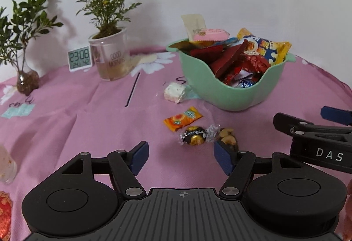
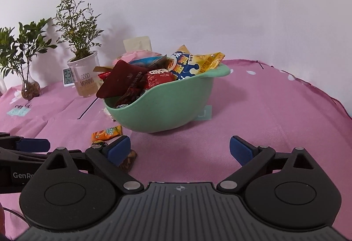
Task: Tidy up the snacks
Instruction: 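Move both open grippers back toward the remaining snacks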
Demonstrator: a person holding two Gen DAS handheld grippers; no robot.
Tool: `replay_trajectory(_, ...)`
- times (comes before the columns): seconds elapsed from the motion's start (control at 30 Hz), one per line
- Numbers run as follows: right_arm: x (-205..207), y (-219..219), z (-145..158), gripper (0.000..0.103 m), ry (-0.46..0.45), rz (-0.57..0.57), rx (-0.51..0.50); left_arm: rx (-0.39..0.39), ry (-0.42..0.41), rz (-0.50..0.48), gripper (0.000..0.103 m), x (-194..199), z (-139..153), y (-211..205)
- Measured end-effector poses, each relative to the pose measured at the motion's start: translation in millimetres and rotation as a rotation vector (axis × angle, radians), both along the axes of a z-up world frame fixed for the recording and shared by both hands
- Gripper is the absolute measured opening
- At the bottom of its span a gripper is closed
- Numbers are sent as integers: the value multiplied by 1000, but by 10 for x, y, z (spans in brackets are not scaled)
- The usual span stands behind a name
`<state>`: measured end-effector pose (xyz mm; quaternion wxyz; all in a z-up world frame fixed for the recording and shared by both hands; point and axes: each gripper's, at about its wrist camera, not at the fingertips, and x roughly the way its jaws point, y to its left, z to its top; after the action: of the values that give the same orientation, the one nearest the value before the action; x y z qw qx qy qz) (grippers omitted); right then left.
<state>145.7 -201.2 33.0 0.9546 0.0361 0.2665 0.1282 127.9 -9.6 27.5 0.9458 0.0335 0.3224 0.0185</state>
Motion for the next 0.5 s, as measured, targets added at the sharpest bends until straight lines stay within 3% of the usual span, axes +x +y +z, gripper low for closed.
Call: replay_trajectory(0.5,-46,70,76,98,-11,9,-14,68,6,4,103,-55,-27,-65)
